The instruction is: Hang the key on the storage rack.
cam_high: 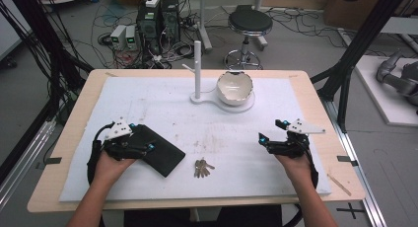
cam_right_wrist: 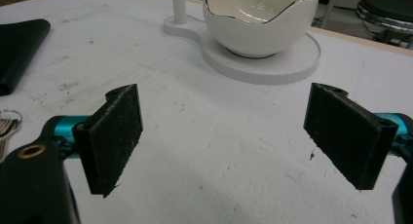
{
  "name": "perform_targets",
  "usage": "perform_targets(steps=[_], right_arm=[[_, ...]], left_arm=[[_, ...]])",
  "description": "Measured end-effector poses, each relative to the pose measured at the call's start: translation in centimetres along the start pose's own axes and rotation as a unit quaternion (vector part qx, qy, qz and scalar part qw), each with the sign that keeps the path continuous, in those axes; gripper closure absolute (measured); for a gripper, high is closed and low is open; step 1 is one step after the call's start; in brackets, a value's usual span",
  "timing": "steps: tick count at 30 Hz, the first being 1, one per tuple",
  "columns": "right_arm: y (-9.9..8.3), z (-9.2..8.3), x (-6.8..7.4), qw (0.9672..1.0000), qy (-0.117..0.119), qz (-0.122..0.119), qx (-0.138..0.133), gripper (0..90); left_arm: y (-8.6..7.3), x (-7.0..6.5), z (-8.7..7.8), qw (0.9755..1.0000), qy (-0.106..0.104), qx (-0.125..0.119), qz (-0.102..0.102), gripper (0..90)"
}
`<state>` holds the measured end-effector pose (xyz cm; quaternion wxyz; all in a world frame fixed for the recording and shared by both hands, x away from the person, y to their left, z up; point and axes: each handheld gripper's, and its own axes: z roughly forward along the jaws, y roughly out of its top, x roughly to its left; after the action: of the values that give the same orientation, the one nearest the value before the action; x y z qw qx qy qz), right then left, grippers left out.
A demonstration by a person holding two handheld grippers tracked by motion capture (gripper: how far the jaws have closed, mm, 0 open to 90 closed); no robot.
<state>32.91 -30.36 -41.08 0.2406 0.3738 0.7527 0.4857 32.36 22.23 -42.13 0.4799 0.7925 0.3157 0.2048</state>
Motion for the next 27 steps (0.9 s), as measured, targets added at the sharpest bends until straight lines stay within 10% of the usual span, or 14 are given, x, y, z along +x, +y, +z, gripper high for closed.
perform_targets(steps=[27], right_arm=[[-0.7,-0.6,-1.0,0.9991,-0.026,-0.011,0.032,14.3]], left_arm=[[0.6,-2.1,0.4,0.9998,-0.017,-0.009,-0.006,19.7]])
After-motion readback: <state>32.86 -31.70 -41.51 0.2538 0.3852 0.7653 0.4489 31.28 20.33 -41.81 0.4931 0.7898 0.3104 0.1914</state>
